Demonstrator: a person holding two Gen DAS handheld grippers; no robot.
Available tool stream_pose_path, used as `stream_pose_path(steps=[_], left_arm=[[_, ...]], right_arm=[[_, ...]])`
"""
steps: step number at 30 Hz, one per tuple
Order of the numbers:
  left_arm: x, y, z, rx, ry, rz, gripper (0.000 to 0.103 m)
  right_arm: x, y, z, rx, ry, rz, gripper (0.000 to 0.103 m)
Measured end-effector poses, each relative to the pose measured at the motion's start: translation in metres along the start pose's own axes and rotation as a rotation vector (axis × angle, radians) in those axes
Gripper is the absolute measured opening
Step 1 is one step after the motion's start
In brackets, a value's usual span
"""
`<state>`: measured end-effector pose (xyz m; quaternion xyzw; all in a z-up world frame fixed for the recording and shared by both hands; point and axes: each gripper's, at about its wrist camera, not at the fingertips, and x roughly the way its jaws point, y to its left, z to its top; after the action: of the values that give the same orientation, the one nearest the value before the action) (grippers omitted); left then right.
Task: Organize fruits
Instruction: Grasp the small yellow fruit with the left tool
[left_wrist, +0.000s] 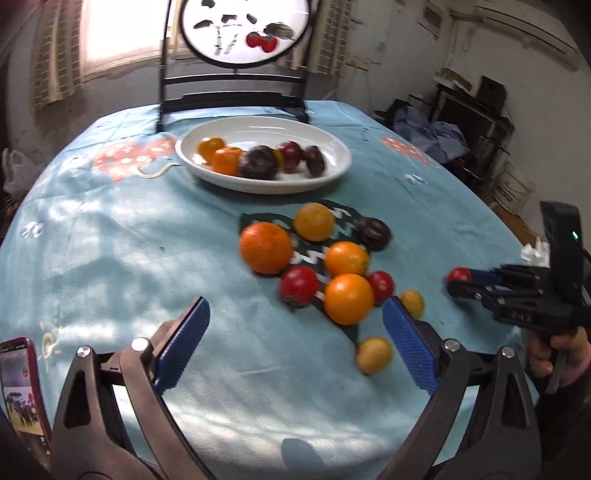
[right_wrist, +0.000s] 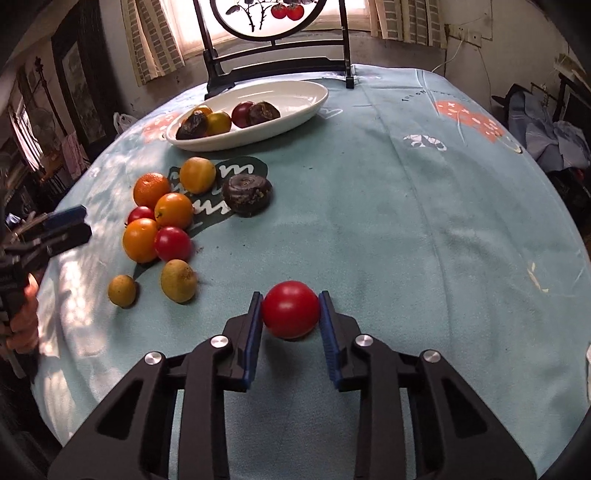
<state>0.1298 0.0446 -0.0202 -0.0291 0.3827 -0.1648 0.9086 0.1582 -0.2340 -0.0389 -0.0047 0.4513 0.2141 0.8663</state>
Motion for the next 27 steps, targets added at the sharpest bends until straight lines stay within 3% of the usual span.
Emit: stream_pose_path(steps=[4,5,9,13,17,27], left_arm=[[-0.002,-0.03,-0.014,0.151,0.032,-0.115,0.079],[0.0,-0.035,-0.018,0.175,0.045,-0.124,0.07],[0.011,-0.043,-0.023,0.202,0.104,-0.131,0.054],[0.019,-0.044,-0.025,0.21,0.129,-0.124,0.053],[0.027,-0.043,-0.024,0.199,0.16,-0.131,0.044],[0.038,-0.042,-0.022,0.167,0.192,-0.127,0.035]], right_arm=[[0.0,-0.011,0.0,0.061,0.003,0.033,0.03],[0.0,-0.011,0.0,0.06,0.004,0.032,0.03],[0.0,-0.006,0.0,0.039,0.006,0.012,0.03],[0.0,-0.009,0.0,0.053,0.004,0.024,0.03],[0.0,-0.009,0.0,0.049,0.006,0.022,0.03],[0.001,-0.008,0.0,0.045,0.012,0.018,0.03]])
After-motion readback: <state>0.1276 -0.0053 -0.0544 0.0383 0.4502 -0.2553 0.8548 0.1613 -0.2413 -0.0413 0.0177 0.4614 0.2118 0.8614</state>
